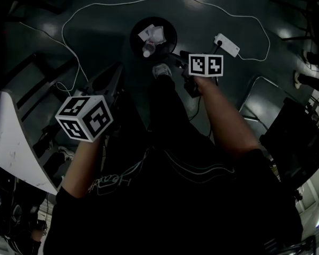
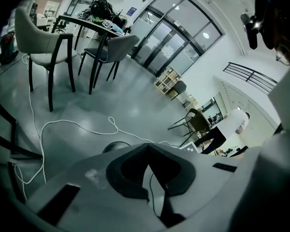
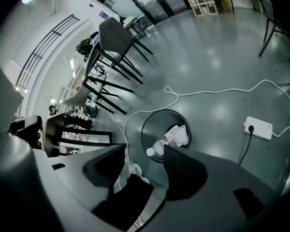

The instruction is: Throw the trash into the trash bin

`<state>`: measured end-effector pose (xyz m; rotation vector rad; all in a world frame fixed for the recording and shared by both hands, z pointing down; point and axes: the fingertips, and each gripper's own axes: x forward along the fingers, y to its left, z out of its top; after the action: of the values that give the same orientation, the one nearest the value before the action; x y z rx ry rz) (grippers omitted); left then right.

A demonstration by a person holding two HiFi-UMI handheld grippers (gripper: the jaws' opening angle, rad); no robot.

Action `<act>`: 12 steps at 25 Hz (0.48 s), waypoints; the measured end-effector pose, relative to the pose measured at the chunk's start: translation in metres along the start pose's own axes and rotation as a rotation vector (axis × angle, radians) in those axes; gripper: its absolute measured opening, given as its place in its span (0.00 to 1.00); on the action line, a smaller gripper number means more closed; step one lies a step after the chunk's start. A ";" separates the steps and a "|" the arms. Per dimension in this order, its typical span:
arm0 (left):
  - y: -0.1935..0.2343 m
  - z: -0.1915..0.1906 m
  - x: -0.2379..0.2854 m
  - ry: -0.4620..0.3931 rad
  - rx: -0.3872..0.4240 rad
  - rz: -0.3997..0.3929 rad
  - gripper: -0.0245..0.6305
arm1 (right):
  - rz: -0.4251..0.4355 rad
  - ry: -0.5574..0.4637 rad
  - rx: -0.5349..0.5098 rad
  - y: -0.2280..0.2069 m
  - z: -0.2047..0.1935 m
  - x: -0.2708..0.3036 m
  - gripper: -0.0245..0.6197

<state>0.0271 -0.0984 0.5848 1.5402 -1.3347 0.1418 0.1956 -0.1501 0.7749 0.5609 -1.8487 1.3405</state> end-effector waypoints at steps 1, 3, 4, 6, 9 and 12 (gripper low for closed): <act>-0.006 0.002 0.000 -0.007 0.003 -0.003 0.05 | 0.013 -0.004 -0.017 0.004 0.006 -0.005 0.46; -0.017 0.007 -0.001 -0.023 0.010 -0.002 0.05 | 0.034 -0.025 -0.059 0.014 0.020 -0.016 0.43; -0.023 0.009 -0.002 -0.034 0.014 0.002 0.05 | 0.042 -0.042 -0.081 0.018 0.028 -0.024 0.39; -0.035 0.016 -0.004 -0.060 0.015 0.011 0.05 | 0.057 -0.086 -0.122 0.028 0.046 -0.042 0.28; -0.051 0.029 -0.013 -0.108 -0.005 0.021 0.05 | 0.110 -0.136 -0.191 0.050 0.068 -0.071 0.15; -0.073 0.052 -0.029 -0.169 0.001 0.022 0.05 | 0.177 -0.166 -0.331 0.084 0.092 -0.105 0.12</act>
<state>0.0467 -0.1304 0.4984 1.5662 -1.4844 0.0263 0.1689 -0.2153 0.6282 0.3492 -2.2433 1.0889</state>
